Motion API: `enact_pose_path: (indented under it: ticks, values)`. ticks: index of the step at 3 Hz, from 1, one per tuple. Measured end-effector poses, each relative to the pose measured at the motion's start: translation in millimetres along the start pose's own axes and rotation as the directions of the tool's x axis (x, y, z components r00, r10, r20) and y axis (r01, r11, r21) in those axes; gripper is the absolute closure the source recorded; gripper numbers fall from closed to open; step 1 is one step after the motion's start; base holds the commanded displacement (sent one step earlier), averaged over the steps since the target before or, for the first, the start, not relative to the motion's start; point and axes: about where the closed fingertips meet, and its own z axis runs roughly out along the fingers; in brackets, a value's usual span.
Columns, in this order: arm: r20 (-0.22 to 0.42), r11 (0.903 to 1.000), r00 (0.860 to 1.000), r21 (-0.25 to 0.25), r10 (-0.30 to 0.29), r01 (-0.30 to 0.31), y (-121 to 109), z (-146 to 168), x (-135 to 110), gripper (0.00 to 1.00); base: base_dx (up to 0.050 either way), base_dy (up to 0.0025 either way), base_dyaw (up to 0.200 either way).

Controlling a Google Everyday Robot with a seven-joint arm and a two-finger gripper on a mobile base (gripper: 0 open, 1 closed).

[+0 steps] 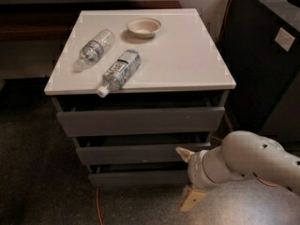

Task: Place water bottle into bottom drawer

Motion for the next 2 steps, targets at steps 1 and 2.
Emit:
enact_pose_path:
  ticks: [1, 2]
  values:
    - [-0.004, 0.9999, 1.0, -0.005, -0.01, 0.01, 7, 56, 19, 0.0, 0.0, 0.0, 0.0]
    - [-0.046, 0.9998, 0.999, -0.01, -0.018, 0.018, 20, 123, 51, 0.0, 0.0, 0.0, 0.0]
